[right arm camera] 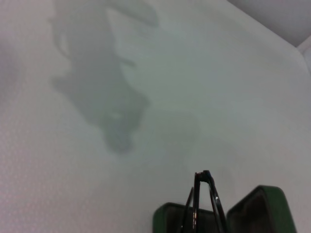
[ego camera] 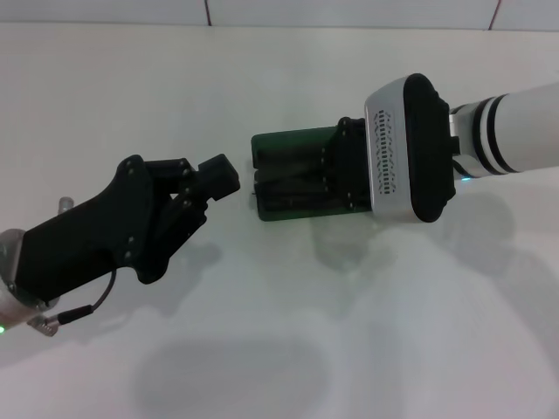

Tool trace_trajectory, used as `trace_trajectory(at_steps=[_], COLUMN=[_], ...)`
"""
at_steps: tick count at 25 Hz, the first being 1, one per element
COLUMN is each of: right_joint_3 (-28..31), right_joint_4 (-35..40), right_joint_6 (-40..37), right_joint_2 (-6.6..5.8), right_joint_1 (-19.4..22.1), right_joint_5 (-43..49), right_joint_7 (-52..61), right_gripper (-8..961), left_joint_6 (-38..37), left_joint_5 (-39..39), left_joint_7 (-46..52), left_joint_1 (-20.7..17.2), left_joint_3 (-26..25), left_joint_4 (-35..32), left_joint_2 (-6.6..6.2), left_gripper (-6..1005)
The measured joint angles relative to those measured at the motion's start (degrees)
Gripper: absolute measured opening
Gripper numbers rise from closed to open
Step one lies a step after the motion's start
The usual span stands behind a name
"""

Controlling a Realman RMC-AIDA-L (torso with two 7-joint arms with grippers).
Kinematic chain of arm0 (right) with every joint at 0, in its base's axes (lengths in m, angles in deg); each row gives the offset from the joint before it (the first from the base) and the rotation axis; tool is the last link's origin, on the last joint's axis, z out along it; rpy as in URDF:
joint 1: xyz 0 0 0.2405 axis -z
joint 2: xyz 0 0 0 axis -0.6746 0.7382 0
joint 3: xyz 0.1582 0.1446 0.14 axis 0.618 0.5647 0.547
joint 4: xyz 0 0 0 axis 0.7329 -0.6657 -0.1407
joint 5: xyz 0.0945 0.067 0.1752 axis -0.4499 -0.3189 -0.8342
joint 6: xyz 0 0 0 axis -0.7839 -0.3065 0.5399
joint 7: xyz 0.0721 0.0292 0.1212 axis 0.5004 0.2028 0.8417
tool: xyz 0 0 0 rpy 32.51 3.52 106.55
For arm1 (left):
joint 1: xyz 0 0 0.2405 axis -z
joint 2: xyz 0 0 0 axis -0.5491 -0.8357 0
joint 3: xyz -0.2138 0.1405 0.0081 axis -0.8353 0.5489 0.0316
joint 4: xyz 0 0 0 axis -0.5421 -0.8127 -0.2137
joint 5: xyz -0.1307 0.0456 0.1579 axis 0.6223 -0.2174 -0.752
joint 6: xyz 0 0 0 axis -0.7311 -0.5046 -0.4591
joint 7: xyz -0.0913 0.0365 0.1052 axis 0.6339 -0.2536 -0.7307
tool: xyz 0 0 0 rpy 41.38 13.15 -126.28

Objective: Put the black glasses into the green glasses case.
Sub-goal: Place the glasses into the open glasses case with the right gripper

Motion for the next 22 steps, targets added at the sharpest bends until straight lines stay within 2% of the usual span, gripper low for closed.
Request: trace_trajectory(at_steps=[22], right_joint_3=[-0.1], right_joint_4=[-3.1], right_joint_6=[3.2], right_joint_2=[0.01], right_joint_1=[0.0], right_joint_5=[1.3], right_joint_7=[-0.8], right_gripper=[56], left_joint_6=[0.7], left_joint_5=[-0.3], left_joint_7=[-0.2], left_joint_1=[0.1], left_joint_3=[0.0], left_joint_4=[0.1], left_joint_2=[0.75], left_gripper=[33])
